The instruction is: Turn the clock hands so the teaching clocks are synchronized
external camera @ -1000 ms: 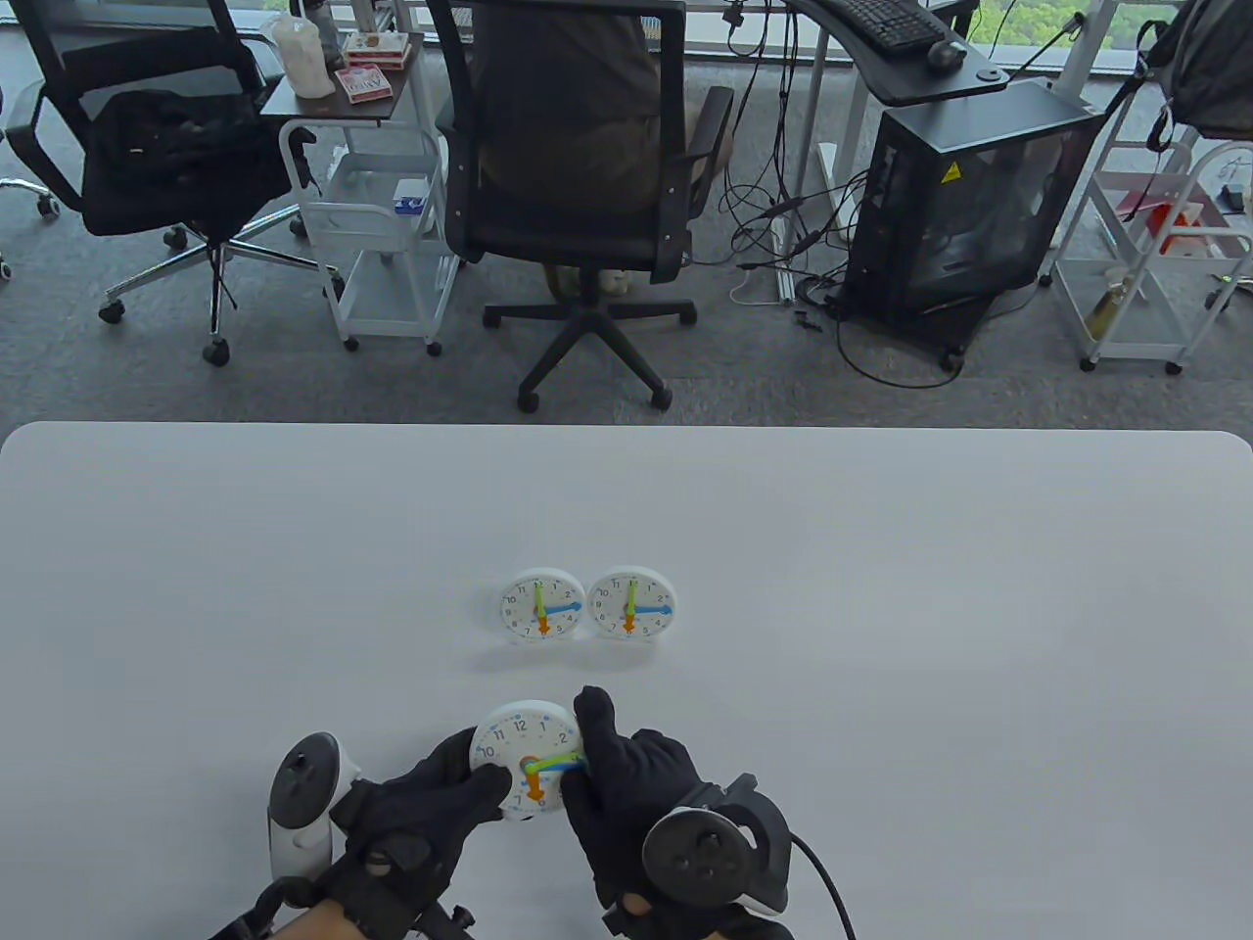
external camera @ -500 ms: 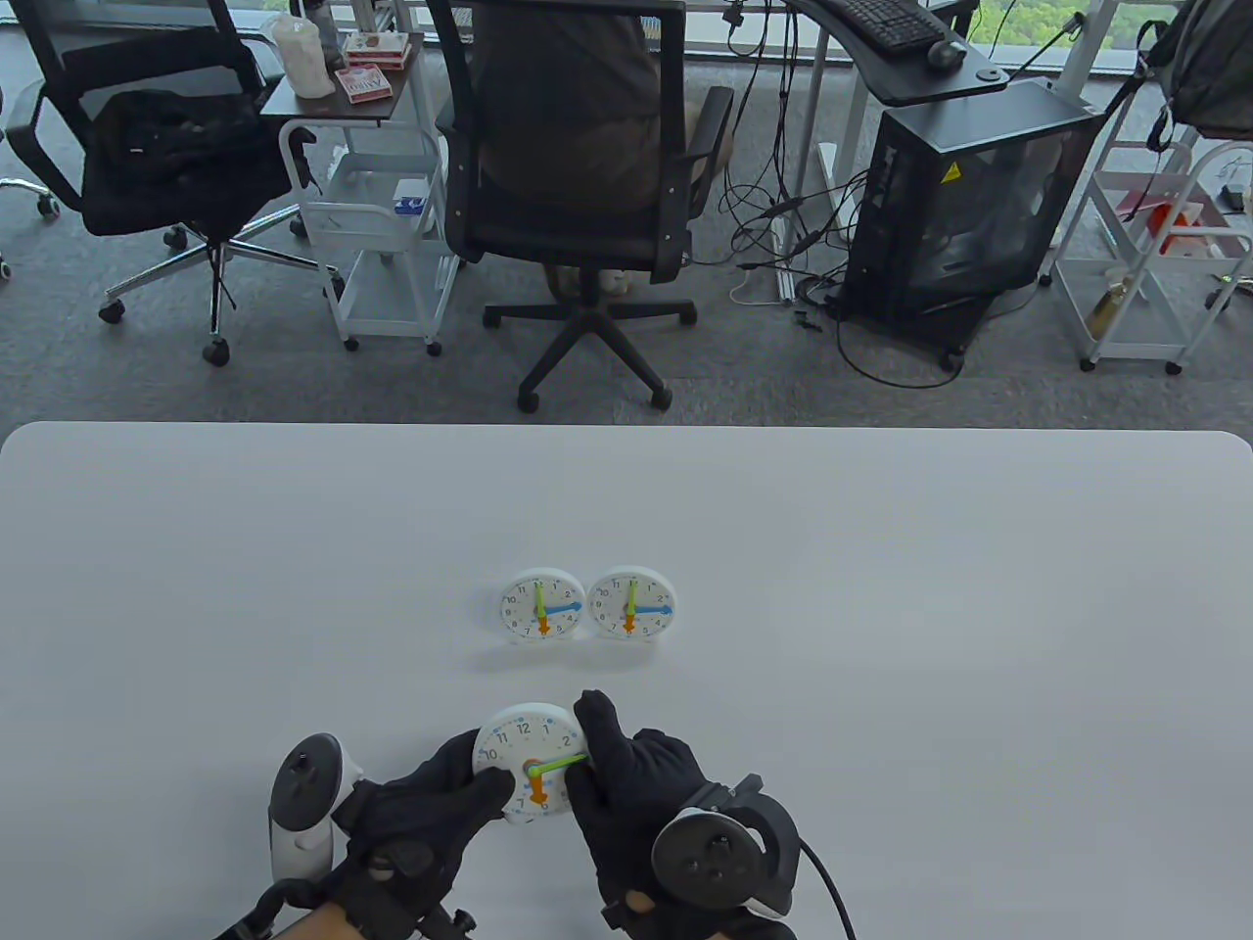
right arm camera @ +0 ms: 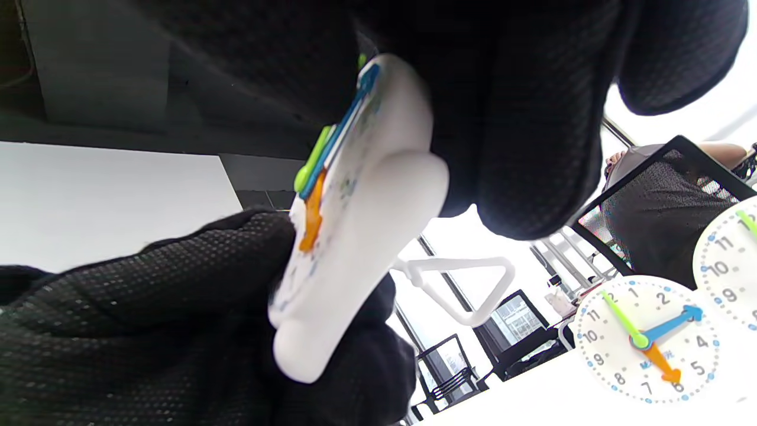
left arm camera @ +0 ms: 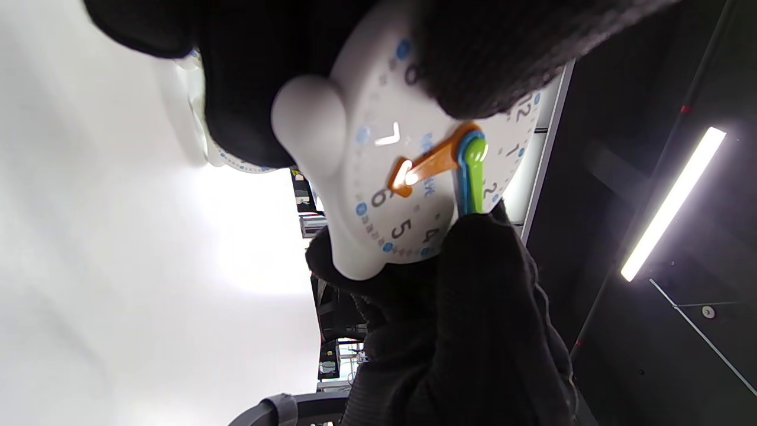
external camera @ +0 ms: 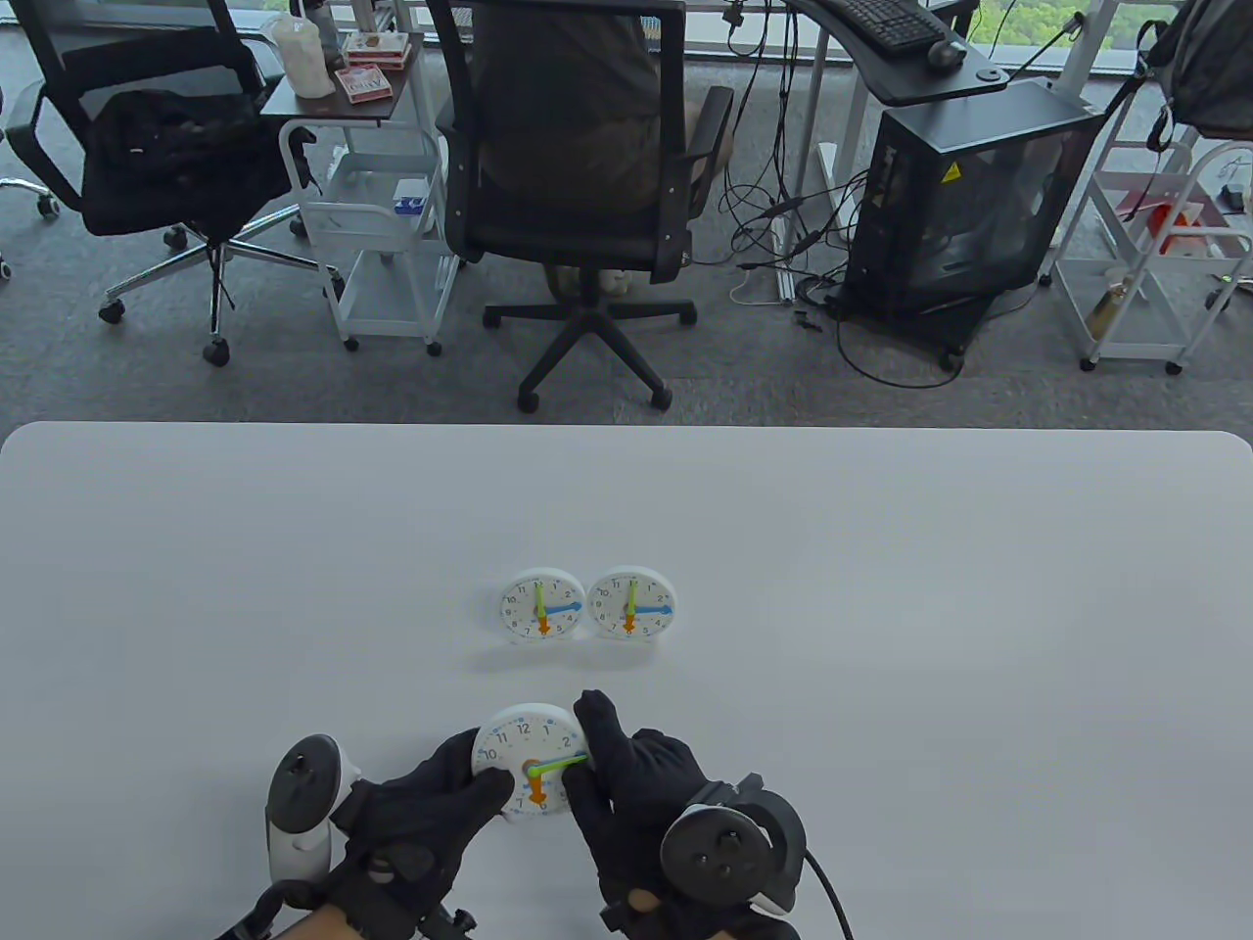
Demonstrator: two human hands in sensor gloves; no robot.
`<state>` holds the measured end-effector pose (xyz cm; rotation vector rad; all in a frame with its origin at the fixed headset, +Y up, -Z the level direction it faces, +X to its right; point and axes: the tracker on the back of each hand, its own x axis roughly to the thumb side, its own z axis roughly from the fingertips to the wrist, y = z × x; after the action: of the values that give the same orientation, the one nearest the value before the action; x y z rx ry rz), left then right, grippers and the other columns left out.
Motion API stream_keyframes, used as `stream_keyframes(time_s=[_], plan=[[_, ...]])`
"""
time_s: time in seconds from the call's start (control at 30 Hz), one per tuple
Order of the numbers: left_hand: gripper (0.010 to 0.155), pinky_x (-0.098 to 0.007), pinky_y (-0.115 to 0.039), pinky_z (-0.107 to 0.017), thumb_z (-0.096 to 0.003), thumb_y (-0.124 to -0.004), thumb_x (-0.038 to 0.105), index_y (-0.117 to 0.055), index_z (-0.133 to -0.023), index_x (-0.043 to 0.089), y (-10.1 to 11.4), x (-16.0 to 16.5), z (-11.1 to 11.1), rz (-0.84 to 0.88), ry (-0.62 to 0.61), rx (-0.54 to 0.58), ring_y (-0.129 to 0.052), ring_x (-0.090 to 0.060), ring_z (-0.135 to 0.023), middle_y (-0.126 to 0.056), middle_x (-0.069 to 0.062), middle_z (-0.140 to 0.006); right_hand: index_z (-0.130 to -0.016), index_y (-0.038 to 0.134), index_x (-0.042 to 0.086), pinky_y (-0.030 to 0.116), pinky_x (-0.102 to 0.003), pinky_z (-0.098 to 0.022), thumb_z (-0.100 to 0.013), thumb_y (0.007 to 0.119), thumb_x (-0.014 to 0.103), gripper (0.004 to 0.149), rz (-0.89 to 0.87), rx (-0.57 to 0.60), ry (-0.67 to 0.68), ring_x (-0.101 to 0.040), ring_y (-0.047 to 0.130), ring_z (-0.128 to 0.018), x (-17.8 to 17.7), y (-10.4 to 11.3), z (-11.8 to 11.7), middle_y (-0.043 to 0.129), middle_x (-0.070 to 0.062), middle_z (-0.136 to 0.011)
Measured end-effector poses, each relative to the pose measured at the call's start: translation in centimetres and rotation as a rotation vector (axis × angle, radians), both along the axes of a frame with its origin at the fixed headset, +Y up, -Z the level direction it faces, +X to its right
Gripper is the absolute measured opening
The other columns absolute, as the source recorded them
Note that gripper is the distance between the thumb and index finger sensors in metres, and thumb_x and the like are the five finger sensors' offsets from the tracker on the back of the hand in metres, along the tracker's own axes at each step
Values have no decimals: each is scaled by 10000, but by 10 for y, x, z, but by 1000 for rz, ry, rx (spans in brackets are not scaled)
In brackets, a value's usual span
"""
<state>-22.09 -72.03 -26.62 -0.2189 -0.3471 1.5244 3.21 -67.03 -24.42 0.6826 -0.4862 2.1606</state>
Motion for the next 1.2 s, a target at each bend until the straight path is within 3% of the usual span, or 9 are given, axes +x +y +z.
stream_keyframes(time_s=[1.2], plan=[[529, -680, -654, -581, -511, -820, 414, -699, -969, 178, 0, 4, 2, -147, -19, 115, -995, -402, -676, -1008, -83, -796, -864, 762, -95, 767, -634, -430, -504, 772, 441, 646, -61, -76, -56, -328, 1065, -382, 5, -2, -3, 993, -117, -602]])
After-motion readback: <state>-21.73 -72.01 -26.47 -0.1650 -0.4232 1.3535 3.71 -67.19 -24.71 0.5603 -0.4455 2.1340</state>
